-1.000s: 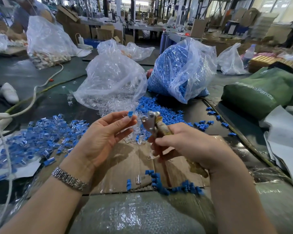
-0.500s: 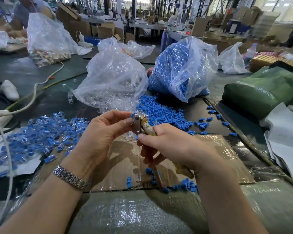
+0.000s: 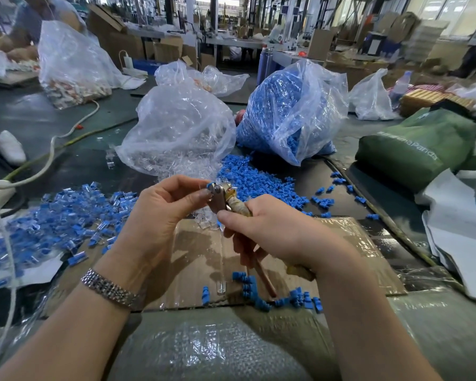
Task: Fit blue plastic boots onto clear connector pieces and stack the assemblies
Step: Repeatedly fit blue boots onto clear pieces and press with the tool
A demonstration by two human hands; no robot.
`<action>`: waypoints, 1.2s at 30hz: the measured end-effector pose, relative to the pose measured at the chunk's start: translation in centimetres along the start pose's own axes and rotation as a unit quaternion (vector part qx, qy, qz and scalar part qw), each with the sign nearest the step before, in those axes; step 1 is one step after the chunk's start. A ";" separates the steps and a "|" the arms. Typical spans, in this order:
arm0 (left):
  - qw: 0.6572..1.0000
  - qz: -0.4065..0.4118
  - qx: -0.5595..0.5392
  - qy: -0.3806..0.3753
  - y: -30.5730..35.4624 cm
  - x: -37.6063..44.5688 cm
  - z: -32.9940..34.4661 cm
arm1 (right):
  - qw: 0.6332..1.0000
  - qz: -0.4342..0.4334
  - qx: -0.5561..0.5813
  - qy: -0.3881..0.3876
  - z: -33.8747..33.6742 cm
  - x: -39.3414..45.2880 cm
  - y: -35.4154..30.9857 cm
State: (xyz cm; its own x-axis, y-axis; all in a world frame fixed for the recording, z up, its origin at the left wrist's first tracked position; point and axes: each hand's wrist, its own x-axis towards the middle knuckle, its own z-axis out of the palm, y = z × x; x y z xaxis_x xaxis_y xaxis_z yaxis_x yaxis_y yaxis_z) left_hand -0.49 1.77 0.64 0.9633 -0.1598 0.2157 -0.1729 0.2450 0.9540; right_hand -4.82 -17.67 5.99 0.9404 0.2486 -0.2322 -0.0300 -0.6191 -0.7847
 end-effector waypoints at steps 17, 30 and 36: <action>0.808 0.052 0.572 0.135 -0.1 0.1 -1.9 | 0.902 0.212 -0.324 0.192 -2.1 1.1 6.5; 0.852 0.037 0.518 -0.070 -0.9 -0.2 -0.7 | 0.981 -0.078 -0.168 -0.059 0.3 -0.8 2.8; 0.824 0.047 0.561 -0.072 -1.5 -0.1 -0.2 | 0.972 -0.082 -0.219 -0.033 1.1 0.2 3.4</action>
State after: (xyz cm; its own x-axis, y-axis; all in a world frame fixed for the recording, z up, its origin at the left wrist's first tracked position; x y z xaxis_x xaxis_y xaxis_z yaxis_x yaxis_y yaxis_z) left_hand -0.24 1.58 -0.87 0.9145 -0.3227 0.2439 -0.4039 -0.7616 0.5069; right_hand -5.10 -18.85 2.64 0.8964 0.4087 -0.1716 0.2793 -0.8213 -0.4974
